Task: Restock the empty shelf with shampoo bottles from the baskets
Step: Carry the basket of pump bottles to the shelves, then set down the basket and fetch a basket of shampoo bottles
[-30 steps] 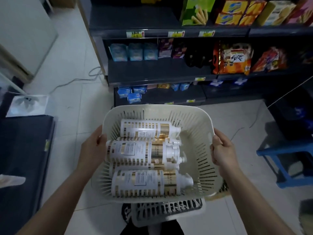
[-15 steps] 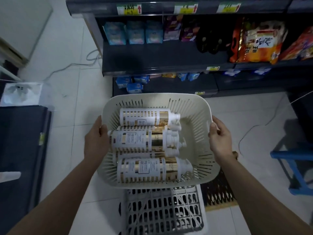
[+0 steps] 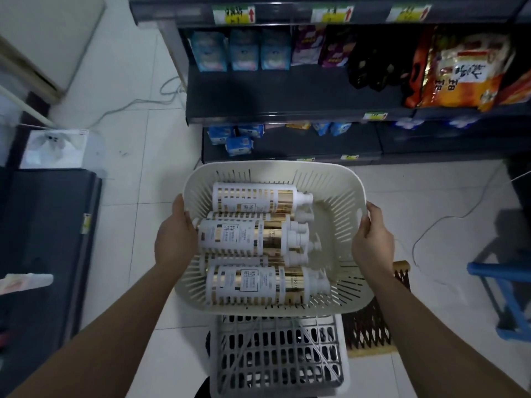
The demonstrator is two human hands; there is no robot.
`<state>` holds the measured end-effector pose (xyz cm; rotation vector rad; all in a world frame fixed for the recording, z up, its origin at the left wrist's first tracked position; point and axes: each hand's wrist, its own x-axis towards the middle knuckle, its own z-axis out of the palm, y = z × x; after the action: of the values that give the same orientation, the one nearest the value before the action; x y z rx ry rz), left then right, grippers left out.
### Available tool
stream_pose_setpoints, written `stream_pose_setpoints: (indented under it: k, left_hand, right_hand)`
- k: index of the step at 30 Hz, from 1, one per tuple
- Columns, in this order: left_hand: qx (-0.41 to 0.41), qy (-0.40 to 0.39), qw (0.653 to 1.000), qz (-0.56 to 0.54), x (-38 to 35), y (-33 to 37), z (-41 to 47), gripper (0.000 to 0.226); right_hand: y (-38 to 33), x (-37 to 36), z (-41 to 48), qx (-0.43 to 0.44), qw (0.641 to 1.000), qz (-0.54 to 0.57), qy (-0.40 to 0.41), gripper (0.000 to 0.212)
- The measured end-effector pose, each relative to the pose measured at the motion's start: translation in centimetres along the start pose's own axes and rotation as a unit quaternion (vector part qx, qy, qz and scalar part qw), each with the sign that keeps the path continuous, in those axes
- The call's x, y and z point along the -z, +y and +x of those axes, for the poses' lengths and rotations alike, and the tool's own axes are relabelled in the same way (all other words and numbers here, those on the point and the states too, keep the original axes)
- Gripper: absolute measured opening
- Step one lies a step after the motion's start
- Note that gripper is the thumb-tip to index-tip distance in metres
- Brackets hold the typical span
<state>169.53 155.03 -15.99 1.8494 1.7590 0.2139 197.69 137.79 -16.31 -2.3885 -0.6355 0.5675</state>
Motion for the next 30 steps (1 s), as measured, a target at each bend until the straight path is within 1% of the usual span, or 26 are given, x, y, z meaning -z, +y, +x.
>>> stream_pose_setpoints:
  k: [6, 7, 8, 9, 10, 12, 15, 19, 21, 24, 26, 30]
  left_hand:
    - [0.007, -0.026, 0.997, 0.074, -0.3, 0.0, -0.2, 0.058]
    - [0.002, -0.033, 0.997, 0.073, -0.3, -0.1, -0.4, 0.054]
    - [-0.002, -0.04, 0.997, 0.072, 0.0, -0.1, -0.8, 0.045]
    - [-0.003, -0.048, 0.995, 0.082, 0.4, -0.1, -1.3, 0.034]
    - [-0.007, -0.059, 0.993, 0.106, 1.0, -0.2, -2.0, 0.029]
    - [-0.031, -0.072, 0.981, 0.175, 2.4, -0.7, -3.8, 0.031]
    - [-0.055, -0.058, 0.966, 0.244, 4.9, -2.0, -7.0, 0.035]
    - [-0.052, -0.023, 0.958, 0.282, 8.3, -4.1, -12.5, 0.039]
    - [-0.024, -0.015, 0.958, 0.287, 10.1, -5.4, -15.8, 0.04]
    - [0.029, 0.006, 0.961, 0.276, 12.6, -7.8, -21.6, 0.029]
    - [0.066, 0.021, 0.96, 0.272, 14.0, -9.6, -25.6, 0.027]
    - [0.138, 0.051, 0.955, 0.258, 15.8, -13.9, -33.2, 0.041]
  right_hand:
    - [0.6, 0.0, 0.0, 0.04, 0.998, -0.038, 0.007, 0.036]
    - [0.7, 0.0, 0.1, 0.049, 0.998, -0.046, 0.007, 0.036]
    - [0.7, 0.1, 0.1, 0.054, 0.997, -0.059, 0.004, 0.038]
    - [0.7, 0.2, 0.1, 0.057, 0.995, -0.08, 0.0, 0.042]
    - [0.7, 0.3, 0.0, 0.06, 0.992, -0.108, -0.002, 0.046]
    - [0.5, 0.6, -1.0, 0.079, 0.979, -0.189, 0.004, 0.053]
    - [-0.4, 1.0, -3.7, 0.157, 0.929, -0.336, -0.013, 0.061]
    - [-3.5, 1.0, -7.7, 0.26, 0.871, -0.403, -0.104, 0.06]
    - [-5.3, 0.5, -10.0, 0.316, 0.838, -0.42, -0.144, 0.056]
    - [-8.1, -0.6, -14.2, 0.413, 0.793, -0.411, -0.176, 0.048]
    - [-9.8, -1.5, -17.4, 0.468, 0.758, -0.405, -0.208, 0.049]
    - [-12.6, -3.4, -24.4, 0.547, 0.686, -0.391, -0.277, 0.056]
